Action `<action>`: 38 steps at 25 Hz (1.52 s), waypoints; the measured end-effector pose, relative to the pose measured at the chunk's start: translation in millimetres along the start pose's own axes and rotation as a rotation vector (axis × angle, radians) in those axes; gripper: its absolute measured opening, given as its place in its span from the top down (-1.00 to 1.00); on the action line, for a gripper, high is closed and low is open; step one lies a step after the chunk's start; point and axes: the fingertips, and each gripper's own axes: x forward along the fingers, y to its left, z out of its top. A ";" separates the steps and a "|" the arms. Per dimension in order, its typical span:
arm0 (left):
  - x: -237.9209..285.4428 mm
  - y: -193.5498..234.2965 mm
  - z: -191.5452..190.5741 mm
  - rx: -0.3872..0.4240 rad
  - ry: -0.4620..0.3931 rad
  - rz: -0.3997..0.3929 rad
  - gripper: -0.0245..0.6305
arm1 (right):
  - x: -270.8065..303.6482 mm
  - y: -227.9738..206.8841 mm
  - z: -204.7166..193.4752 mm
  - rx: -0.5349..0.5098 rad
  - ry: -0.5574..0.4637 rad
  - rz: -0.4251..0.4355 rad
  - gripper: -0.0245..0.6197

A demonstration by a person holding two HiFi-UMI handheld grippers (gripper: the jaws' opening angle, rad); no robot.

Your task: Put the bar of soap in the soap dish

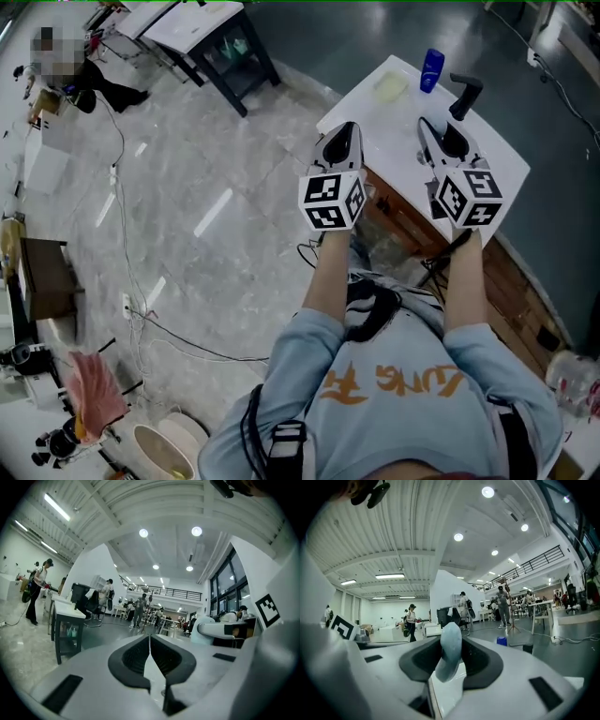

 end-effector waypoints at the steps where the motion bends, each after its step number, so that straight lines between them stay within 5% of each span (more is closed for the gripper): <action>1: 8.8 9.9 -7.2 -0.011 0.024 0.001 0.83 | 12.4 -2.4 -7.8 0.013 0.016 -0.003 0.48; 8: 68.8 82.6 -61.1 -0.087 0.174 0.010 0.83 | 94.4 -35.2 -76.7 0.078 0.188 -0.108 0.48; 20: 163.5 184.5 -72.4 -0.171 0.214 0.017 0.83 | 205.9 -56.2 -89.4 0.047 0.264 -0.187 0.48; 32: 196.3 154.8 -101.6 -0.182 0.295 -0.138 0.83 | 211.8 -88.1 -130.3 0.222 0.326 -0.211 0.48; 38: 209.3 183.5 -97.7 -0.166 0.307 -0.079 0.83 | 238.3 -104.4 -143.7 0.298 0.356 -0.211 0.48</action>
